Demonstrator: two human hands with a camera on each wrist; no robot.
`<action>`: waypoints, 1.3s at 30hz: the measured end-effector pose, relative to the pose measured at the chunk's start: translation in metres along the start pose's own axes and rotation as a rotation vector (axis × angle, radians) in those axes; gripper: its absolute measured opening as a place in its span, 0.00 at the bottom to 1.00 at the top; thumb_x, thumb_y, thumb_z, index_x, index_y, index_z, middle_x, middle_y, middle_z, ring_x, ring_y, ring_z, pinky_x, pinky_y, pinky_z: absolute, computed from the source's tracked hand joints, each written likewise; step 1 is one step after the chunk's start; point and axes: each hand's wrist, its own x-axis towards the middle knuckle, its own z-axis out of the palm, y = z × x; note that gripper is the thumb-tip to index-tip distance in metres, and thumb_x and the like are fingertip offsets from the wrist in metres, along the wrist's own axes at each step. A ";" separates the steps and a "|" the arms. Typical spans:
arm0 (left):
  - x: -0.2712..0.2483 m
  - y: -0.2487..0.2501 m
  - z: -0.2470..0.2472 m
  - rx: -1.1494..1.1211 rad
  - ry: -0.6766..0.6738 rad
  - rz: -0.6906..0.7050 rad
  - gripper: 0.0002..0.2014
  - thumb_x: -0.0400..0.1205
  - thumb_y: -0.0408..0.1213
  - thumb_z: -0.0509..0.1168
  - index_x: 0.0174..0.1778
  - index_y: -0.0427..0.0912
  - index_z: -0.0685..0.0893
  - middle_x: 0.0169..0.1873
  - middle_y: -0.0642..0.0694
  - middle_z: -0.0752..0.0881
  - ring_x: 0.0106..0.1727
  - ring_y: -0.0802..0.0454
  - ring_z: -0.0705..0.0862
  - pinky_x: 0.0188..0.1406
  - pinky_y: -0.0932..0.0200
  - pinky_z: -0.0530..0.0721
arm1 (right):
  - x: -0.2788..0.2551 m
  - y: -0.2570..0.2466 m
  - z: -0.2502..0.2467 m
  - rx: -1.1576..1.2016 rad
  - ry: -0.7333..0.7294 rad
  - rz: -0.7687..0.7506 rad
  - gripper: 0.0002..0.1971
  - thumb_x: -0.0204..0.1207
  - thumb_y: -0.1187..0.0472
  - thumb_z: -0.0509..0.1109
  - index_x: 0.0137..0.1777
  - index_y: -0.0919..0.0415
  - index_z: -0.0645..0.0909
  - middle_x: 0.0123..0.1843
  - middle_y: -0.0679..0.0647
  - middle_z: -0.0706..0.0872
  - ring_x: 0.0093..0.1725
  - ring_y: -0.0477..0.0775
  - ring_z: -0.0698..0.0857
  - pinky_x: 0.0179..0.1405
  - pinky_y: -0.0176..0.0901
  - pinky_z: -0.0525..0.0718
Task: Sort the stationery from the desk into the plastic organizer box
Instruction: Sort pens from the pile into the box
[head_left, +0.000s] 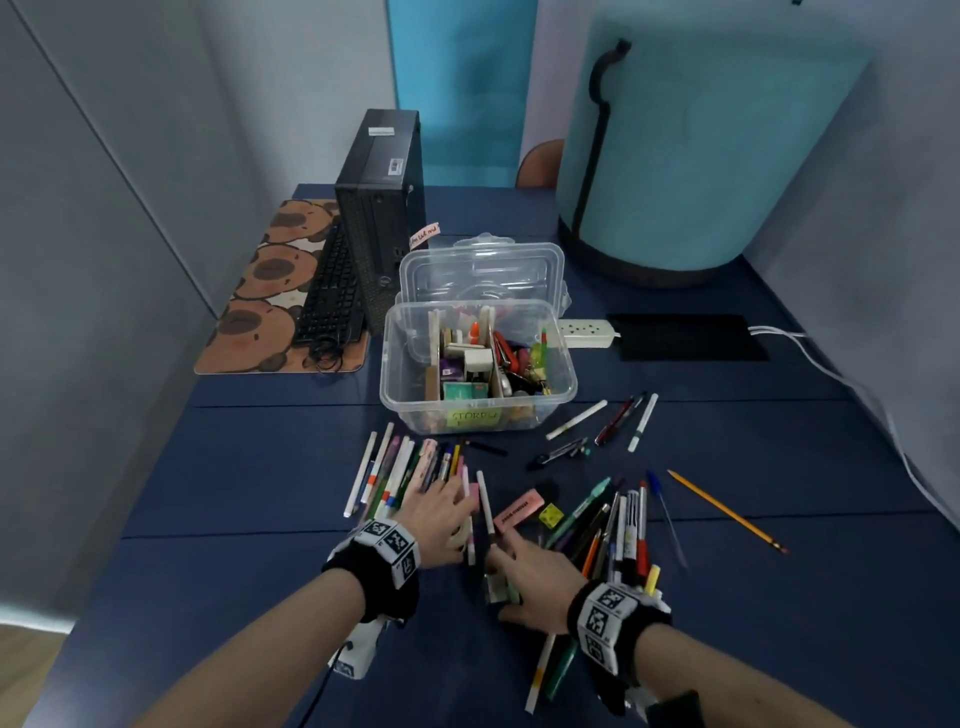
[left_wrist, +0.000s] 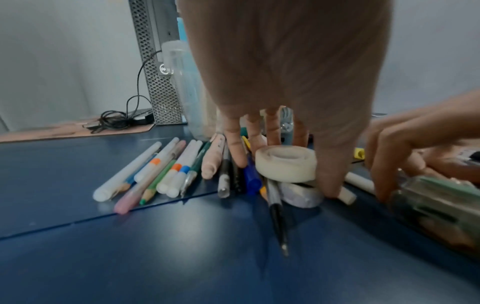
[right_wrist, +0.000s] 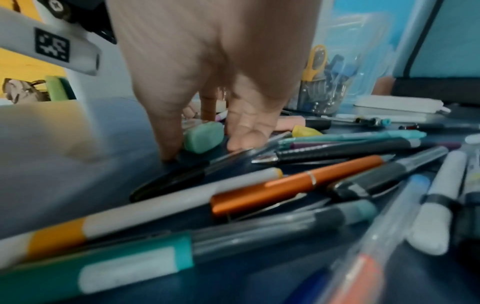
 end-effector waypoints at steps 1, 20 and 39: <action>0.001 0.000 -0.001 -0.004 0.001 -0.007 0.33 0.78 0.51 0.67 0.76 0.47 0.62 0.76 0.40 0.62 0.73 0.40 0.69 0.72 0.43 0.69 | 0.001 -0.002 0.000 0.017 0.010 0.011 0.29 0.72 0.50 0.74 0.68 0.57 0.67 0.72 0.57 0.64 0.64 0.64 0.76 0.54 0.54 0.78; 0.016 -0.054 -0.116 -0.727 0.801 -0.170 0.24 0.78 0.50 0.69 0.66 0.46 0.71 0.59 0.51 0.74 0.53 0.55 0.79 0.51 0.60 0.79 | 0.067 0.046 -0.176 0.929 0.733 0.152 0.18 0.73 0.58 0.75 0.60 0.51 0.73 0.49 0.49 0.83 0.48 0.49 0.84 0.46 0.41 0.84; 0.081 -0.079 -0.126 0.040 0.237 -0.105 0.18 0.81 0.55 0.59 0.64 0.54 0.79 0.63 0.47 0.76 0.68 0.48 0.74 0.75 0.36 0.54 | 0.099 0.066 -0.172 1.021 0.716 0.164 0.20 0.72 0.57 0.76 0.60 0.53 0.72 0.47 0.46 0.81 0.45 0.47 0.83 0.47 0.52 0.88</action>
